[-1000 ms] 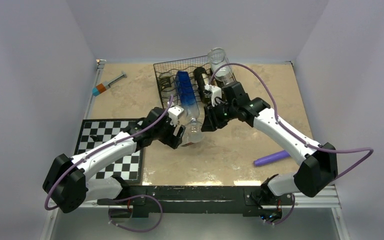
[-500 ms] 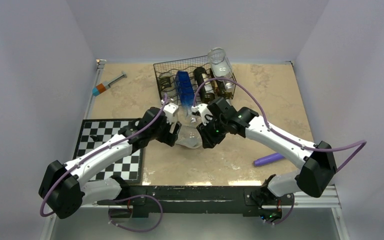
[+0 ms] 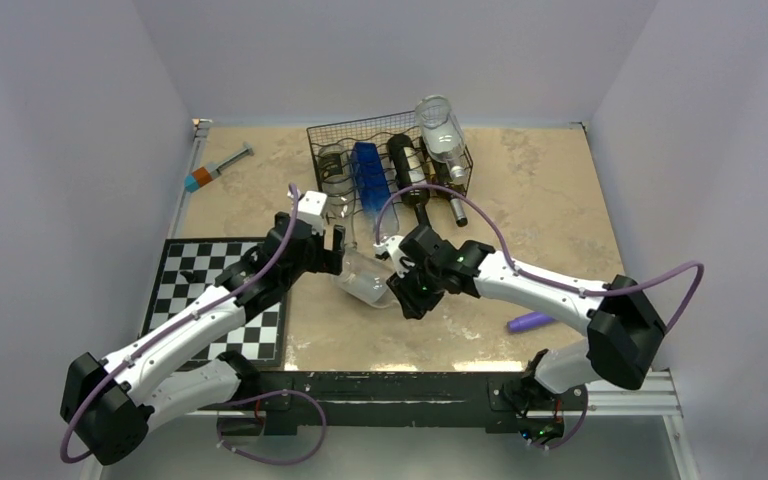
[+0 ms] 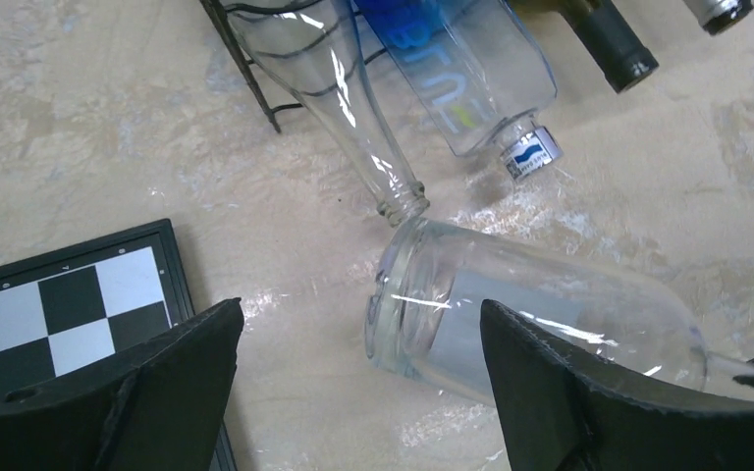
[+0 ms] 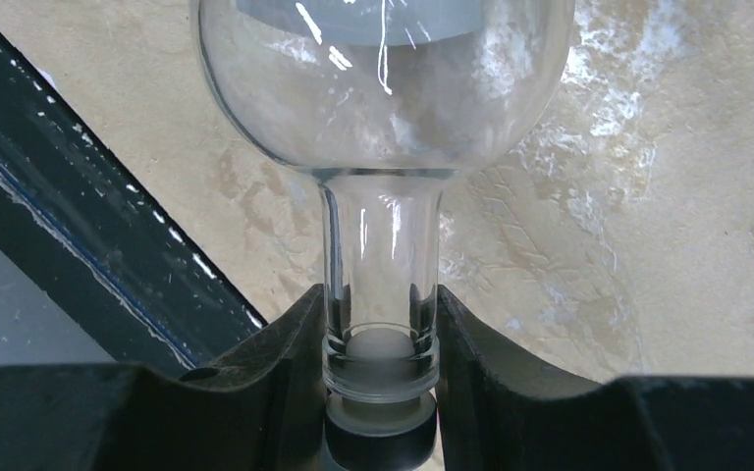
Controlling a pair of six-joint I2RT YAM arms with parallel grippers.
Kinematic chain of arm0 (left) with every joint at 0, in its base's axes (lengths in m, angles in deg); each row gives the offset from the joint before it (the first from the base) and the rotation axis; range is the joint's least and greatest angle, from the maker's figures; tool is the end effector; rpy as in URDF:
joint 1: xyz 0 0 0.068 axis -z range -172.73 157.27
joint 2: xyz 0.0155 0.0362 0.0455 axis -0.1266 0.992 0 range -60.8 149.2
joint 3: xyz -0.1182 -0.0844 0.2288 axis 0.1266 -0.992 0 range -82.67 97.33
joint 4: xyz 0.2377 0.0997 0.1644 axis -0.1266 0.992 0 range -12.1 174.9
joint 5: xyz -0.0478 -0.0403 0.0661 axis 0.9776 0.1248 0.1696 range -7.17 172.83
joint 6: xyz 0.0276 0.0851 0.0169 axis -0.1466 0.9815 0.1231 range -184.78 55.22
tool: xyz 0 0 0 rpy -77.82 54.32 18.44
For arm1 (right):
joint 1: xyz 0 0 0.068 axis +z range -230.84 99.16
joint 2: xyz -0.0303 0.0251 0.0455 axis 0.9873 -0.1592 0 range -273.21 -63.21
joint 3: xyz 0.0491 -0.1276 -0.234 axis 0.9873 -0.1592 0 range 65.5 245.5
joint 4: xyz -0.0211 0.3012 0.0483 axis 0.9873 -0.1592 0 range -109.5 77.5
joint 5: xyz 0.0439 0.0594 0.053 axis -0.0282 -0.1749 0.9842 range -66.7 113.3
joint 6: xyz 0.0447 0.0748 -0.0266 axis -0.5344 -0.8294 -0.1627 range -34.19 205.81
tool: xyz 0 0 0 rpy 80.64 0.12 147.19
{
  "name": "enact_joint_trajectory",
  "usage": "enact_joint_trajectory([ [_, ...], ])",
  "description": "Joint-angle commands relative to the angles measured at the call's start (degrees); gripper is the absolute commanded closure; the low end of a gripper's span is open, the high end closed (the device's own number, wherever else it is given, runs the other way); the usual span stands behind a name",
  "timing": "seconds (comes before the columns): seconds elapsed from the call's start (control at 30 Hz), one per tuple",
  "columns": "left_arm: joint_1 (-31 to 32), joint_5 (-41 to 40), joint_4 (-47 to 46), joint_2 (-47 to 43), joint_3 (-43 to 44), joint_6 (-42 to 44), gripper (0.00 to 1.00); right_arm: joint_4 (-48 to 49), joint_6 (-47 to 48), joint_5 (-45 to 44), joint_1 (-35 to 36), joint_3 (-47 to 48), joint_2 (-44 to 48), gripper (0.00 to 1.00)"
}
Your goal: Put the wine bottle on the wine rack
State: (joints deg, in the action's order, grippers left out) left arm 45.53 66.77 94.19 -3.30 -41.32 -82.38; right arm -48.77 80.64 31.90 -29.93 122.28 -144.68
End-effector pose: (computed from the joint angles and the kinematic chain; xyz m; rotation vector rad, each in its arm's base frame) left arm 0.2533 -0.1709 0.2294 0.2184 2.1140 -0.2810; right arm 0.2089 0.2766 0.1701 -1.1053 2.4840 0.5111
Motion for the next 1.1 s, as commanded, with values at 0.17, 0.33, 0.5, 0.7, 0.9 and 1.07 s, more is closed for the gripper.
enact_joint_trajectory([
  [0.17, -0.53, -3.68, -4.14, -3.2, -1.06, -2.43, 0.04, 16.68, -2.02, -4.29, 1.14, -5.45, -2.65, 1.0],
  [0.33, -0.64, -3.83, -4.2, -3.27, -0.93, -2.61, 0.03, 17.73, -0.6, -5.48, 1.19, -5.26, -5.22, 0.98],
  [0.5, -0.73, -4.68, -4.28, -2.66, -0.44, -2.36, 0.03, 20.23, -0.1, -3.9, 1.2, -6.13, -6.78, 0.68],
  [0.7, -0.81, -4.89, -4.42, -2.0, 0.22, -1.61, 0.03, 22.02, 0.14, -4.62, 1.31, -5.96, -8.46, 0.56],
  [0.9, -0.91, -4.98, -4.51, -1.95, 0.4, -1.3, 0.03, 23.07, 0.42, -5.19, 1.29, -5.14, -9.97, 0.46],
  [1.07, -0.89, -5.51, -4.29, -1.98, 0.58, -1.16, 0.03, 23.36, 0.43, -5.8, 1.29, -4.48, -11.41, 0.45],
])
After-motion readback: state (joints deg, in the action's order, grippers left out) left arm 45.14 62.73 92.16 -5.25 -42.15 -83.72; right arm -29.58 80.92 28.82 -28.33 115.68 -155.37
